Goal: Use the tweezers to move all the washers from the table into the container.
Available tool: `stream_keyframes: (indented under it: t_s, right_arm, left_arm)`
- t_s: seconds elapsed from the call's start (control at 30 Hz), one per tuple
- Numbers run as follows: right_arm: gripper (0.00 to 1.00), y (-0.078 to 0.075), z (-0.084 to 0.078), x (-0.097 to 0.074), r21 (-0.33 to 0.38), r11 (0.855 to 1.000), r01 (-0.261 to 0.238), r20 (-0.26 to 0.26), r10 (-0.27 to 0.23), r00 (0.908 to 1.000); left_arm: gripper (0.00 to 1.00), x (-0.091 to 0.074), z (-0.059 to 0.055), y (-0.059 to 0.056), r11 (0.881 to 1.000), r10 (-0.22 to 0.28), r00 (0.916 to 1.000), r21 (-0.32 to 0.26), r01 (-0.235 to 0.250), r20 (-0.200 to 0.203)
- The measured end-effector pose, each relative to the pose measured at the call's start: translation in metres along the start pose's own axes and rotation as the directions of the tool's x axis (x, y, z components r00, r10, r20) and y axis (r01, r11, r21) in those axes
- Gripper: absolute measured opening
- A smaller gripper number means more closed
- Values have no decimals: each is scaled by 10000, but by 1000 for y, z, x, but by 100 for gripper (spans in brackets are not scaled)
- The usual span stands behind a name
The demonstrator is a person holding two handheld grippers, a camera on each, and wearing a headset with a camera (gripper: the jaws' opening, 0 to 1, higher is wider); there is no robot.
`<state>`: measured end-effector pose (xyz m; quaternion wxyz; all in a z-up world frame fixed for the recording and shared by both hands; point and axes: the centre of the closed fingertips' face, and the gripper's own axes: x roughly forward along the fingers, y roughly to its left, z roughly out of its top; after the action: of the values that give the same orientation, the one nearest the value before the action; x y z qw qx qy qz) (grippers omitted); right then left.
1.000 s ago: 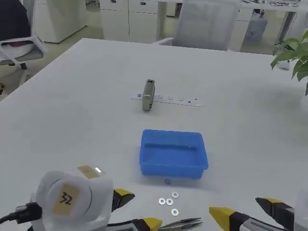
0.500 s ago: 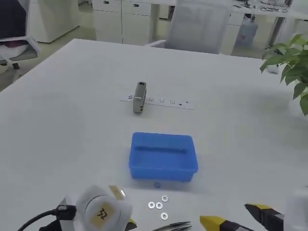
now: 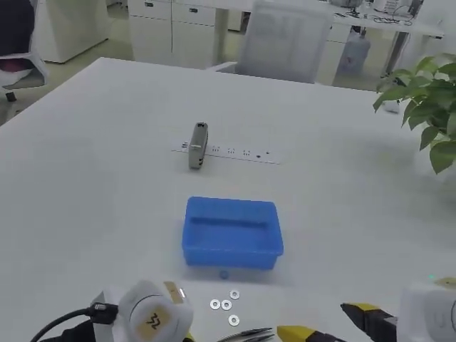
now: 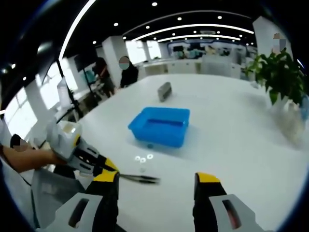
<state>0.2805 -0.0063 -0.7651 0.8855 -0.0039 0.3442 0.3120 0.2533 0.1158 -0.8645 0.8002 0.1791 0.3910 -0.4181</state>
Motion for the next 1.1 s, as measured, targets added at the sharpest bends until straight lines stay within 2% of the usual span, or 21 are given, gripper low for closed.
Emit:
stream_keyframes:
  t_s: [0.17, 0.3, 0.4, 0.5, 0.57, 0.6, 0.67, 0.83, 0.93, 0.97, 1.0, 1.03, 1.1]
  right_arm:
    - [58, 7, 0, 0, -273, 9995, -154, -94, 151, 9998]
    - [53, 16, -4, 5, -854, 9951, -493, -443, 456, 9980]
    - [50, 24, -6, 10, -870, 9915, -972, -579, 924, 9940]
    - [44, 30, -11, 15, -1642, 9770, -1363, -1007, 1209, 9875]
    - [43, 35, -11, 20, -1802, 9718, -1523, -1080, 1344, 9850]
    - [42, 37, -12, 22, -1872, 9680, -1669, -1126, 1477, 9826]
    - [40, 45, -13, 27, -2160, 9540, -2079, -1285, 1833, 9746]
    - [32, 63, -16, 37, -3402, 8973, -2814, -1840, 2300, 9556]
    - [30, 72, -15, 44, -4172, 8523, -3155, -2127, 2460, 9457]
    - [29, 72, -16, 47, -4324, 8417, -3234, -2252, 2465, 9426]
    - [28, 73, -19, 51, -4455, 8284, -3396, -2476, 2505, 9359]
    - [26, 74, -21, 53, -4477, 8247, -3457, -2538, 2536, 9334]
    - [24, 79, -21, 58, -4621, 8066, -3688, -2627, 2727, 9256]
  left_arm:
    - [0, -3, 2, -2, 9994, -114, 9999, 321, 111, 74]
    - [0, -12, 11, -5, 9991, -155, 9994, 405, 142, 324]
    - [0, -19, 18, -8, 9983, -135, 9987, 574, 107, 482]
    - [0, -31, 30, -13, 9977, -152, 9969, 666, 101, 767]
    - [0, -40, 41, -13, 9947, 19, 9934, 1022, -137, 1151]
    - [0, -42, 43, -13, 9937, 61, 9928, 1104, -194, 1200]
    - [0, -49, 48, -14, 9933, 83, 9921, 1135, -227, 1254]
    - [0, -60, 60, -17, 9859, 38, 9896, 1649, -278, 1439]
    - [0, -64, 65, -19, 9833, -8, 9893, 1802, -257, 1456]
    - [0, -65, 67, -19, 9823, -23, 9891, 1856, -253, 1470]
    - [0, -67, 69, -20, 9812, -48, 9888, 1915, -242, 1492]
    - [0, -68, 71, -20, 9803, -69, 9883, 1961, -234, 1525]
    - [0, -71, 75, -22, 9763, -158, 9868, 2155, -195, 1610]
